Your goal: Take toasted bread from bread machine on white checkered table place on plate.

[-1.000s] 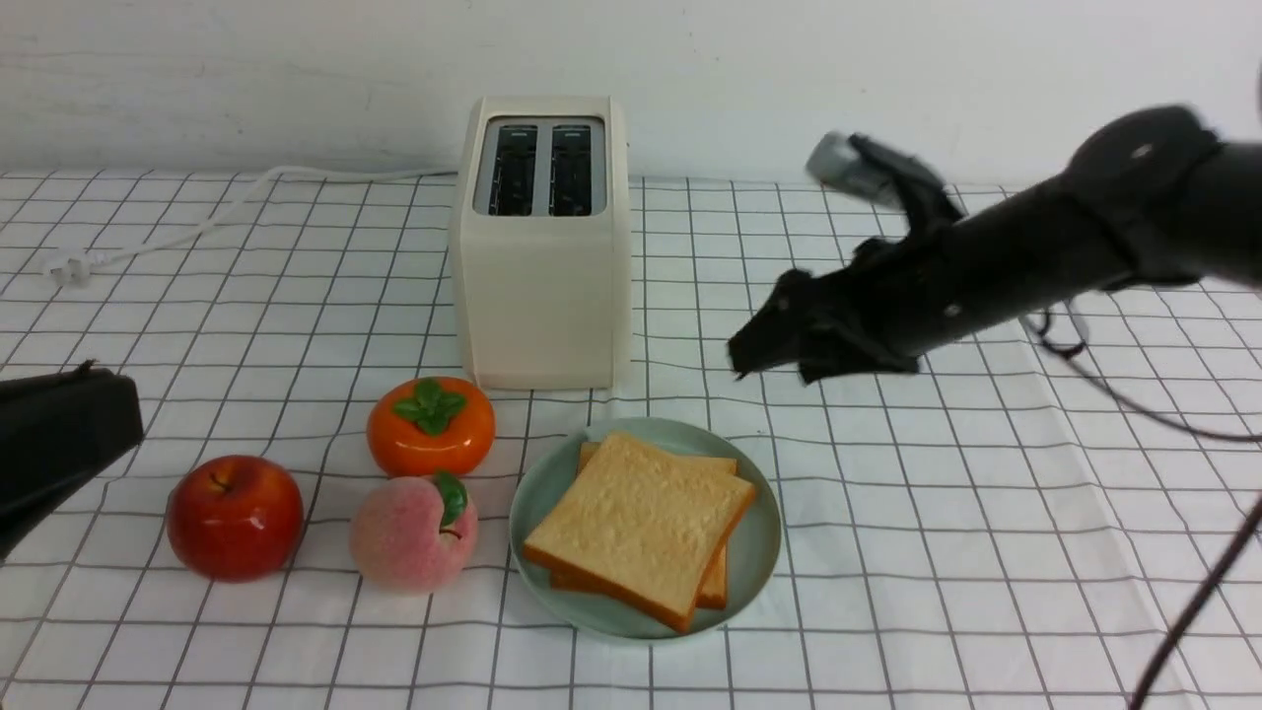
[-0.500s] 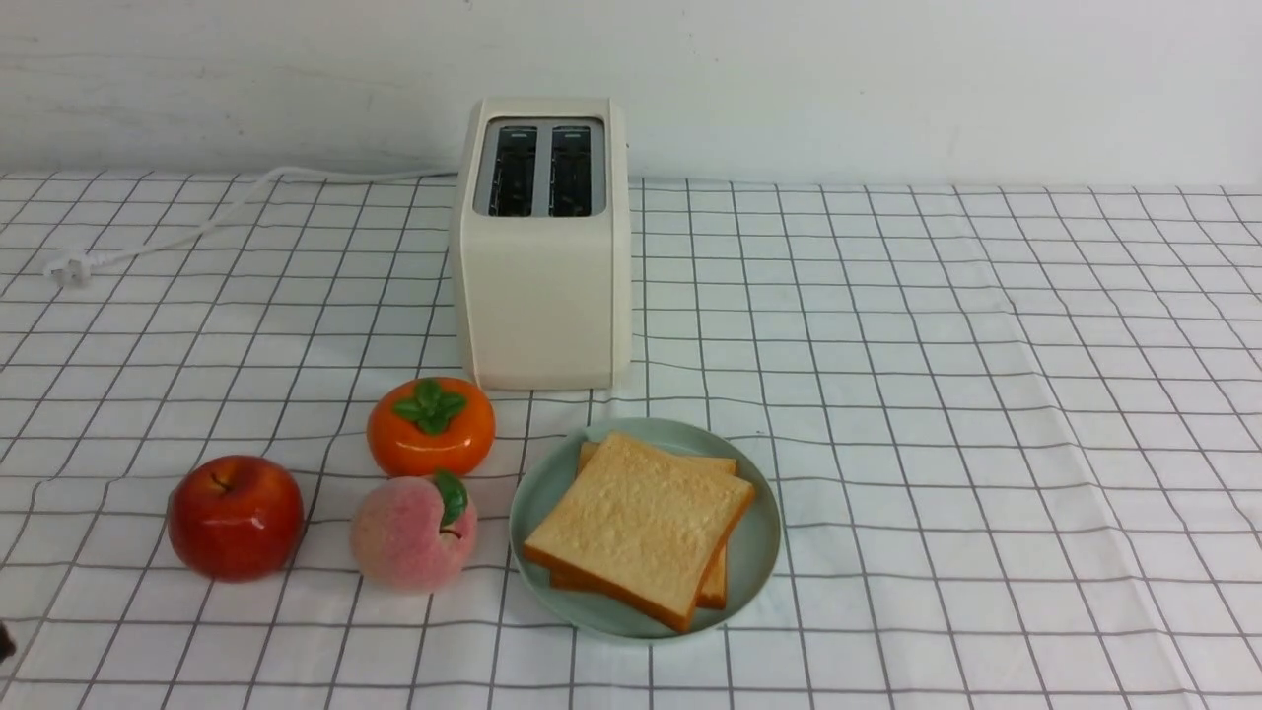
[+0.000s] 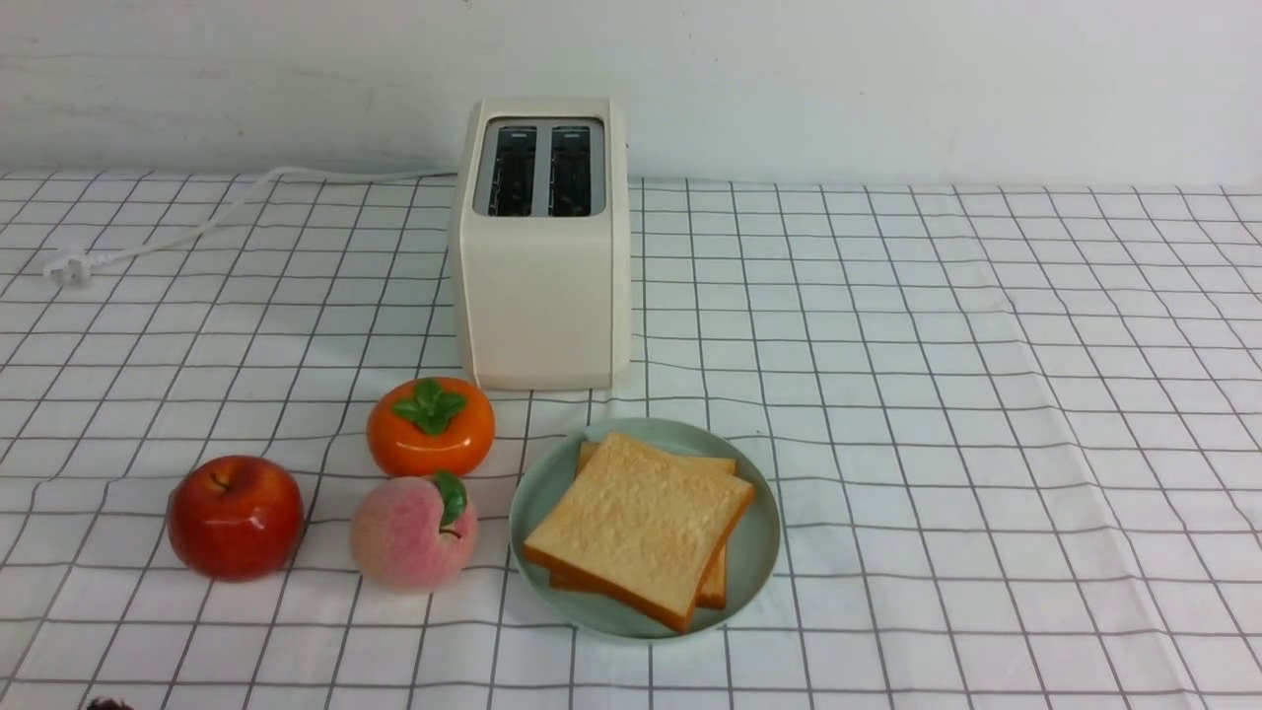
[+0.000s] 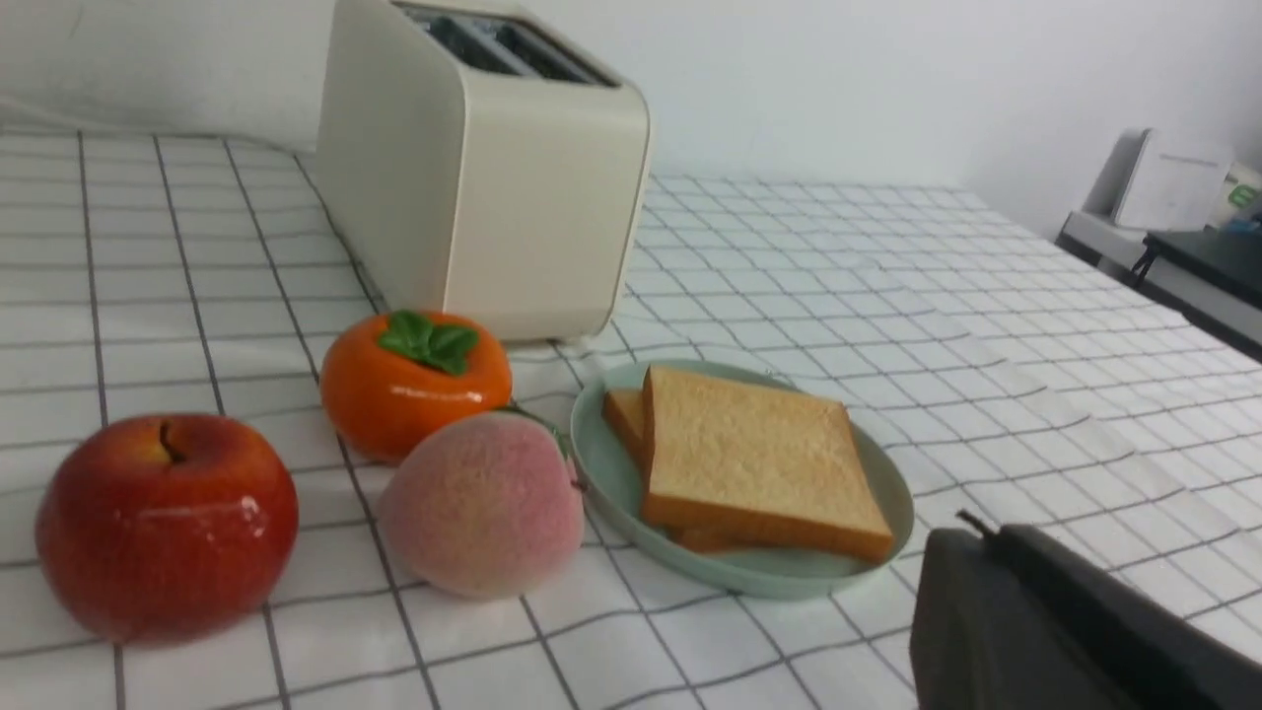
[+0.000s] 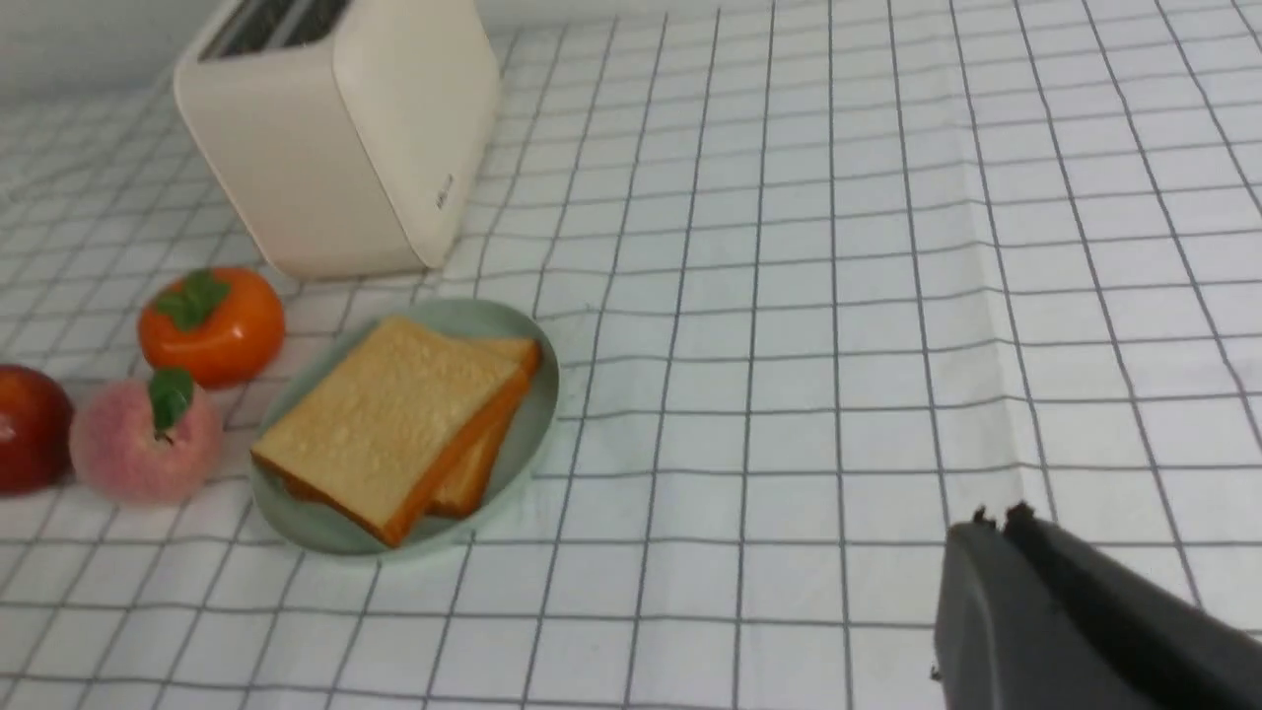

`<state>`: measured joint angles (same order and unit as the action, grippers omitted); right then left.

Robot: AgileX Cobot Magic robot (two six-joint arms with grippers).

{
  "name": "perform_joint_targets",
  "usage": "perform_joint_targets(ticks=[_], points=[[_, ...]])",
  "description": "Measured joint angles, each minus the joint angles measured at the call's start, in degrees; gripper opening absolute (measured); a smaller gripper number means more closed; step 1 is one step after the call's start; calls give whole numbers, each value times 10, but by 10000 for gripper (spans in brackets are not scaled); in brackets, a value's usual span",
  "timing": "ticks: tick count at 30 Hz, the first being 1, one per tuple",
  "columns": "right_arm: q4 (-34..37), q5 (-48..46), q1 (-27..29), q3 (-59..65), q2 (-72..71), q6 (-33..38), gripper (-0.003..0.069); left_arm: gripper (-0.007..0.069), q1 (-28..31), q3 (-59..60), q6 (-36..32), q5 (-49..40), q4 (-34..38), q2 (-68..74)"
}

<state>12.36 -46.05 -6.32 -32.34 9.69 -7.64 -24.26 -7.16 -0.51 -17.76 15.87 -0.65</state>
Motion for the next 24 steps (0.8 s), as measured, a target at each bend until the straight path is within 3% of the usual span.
perform_joint_targets(ticks=[4,12,16,21,24], points=[[21,62,0,51,-1,-2,8,-13,0,23,0,-1,0,0],[24,75,0,120,-1,-2,18,-13,0,34,0,-5,0,0],[-3,110,3,148,-2,-1,13,-13,0,34,0,-6,0,0],[-55,239,65,236,-32,32,-20,-13,0,34,0,-7,0,0],[-63,269,95,302,-70,39,-20,-13,0,34,0,-8,0,0]])
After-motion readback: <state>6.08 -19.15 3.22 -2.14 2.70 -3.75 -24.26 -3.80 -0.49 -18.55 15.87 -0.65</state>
